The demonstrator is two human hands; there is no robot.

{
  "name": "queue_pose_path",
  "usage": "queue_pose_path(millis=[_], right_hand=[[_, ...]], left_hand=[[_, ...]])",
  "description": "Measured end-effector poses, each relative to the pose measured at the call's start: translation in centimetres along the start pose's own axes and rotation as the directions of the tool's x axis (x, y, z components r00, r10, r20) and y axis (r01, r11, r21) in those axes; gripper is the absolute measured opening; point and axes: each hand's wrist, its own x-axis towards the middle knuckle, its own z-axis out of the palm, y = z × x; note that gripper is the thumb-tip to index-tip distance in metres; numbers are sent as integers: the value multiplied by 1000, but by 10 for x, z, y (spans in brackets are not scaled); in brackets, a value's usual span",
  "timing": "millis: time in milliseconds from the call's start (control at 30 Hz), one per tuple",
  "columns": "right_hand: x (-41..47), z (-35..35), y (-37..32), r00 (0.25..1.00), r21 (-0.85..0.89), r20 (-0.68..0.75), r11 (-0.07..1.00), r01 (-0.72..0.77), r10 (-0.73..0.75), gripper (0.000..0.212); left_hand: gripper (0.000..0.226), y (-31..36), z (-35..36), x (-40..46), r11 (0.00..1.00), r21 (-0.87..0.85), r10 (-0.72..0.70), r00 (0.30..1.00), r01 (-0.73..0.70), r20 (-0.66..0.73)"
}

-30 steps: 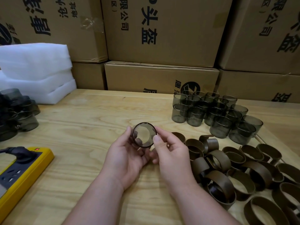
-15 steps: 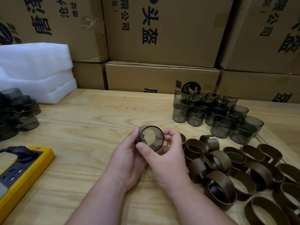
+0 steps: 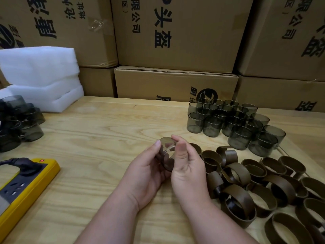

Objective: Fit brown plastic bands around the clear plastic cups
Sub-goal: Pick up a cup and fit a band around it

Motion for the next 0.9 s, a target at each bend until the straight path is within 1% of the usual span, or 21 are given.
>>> queue_pose_path(millis=[100, 133, 167, 233, 333, 433, 467, 500, 533, 600, 667, 700, 767, 833, 900], right_hand=[[1, 1, 0, 996, 63, -47, 996, -67, 70, 68], [2, 0, 0, 995, 81, -56, 994, -76, 81, 62], [2, 0, 0, 995, 101, -57, 992, -81, 87, 53], [2, 1, 0, 995, 118, -25, 989, -91, 94, 29], [0, 5, 2, 998, 53, -3, 997, -55, 55, 20], [-2, 7, 2, 1000, -4, -26, 1000, 16, -16, 4], [-2, 7, 2, 999, -7, -33, 1000, 29, -30, 5], [-2, 6, 1, 999, -3, -41, 999, 36, -36, 10], [-1, 5, 1, 998, 5, -45, 999, 40, -40, 14], [-1, 4, -1, 998, 22, -41, 999, 39, -38, 15], [-2, 5, -3, 998, 44, -30, 997, 61, -60, 11], [-4, 5, -4, 997, 30, -27, 997, 77, -76, 14], [-6, 5, -7, 997, -59, -2, 996, 73, -73, 35], [-5, 3, -8, 998, -123, 56, 992, 7, 0, 58], [-4, 1, -7, 991, -134, 114, 989, -54, 70, 78]], left_hand=[[62, 0, 2, 1, 1000, 16, 7, 998, -6, -69], [66, -1, 3, 2, 1000, 5, 7, 996, -7, -89], [64, -1, 3, 3, 1000, -7, 12, 994, -13, -107], [56, 0, 0, 7, 999, -50, 4, 992, -10, -129], [66, 1, -5, 9, 988, -155, -25, 990, 3, -137], [77, 0, -8, 10, 963, -265, 0, 986, -45, -167], [79, 0, -8, 10, 963, -262, 12, 984, -59, -177], [75, -1, -8, 10, 966, -252, 22, 985, -65, -172], [66, -1, -8, 10, 968, -243, 29, 988, -65, -151], [50, -2, -8, 10, 974, -222, 30, 994, -53, -104], [48, -2, -7, 9, 977, -206, 36, 996, -54, -87], [48, -1, -7, 9, 976, -210, 39, 995, -59, -97], [46, 1, -5, 8, 971, -227, 46, 987, -80, -152], [46, 3, -3, 7, 970, -226, 45, 981, -89, -190], [50, 4, -2, 5, 974, -215, 31, 981, -72, -189]])
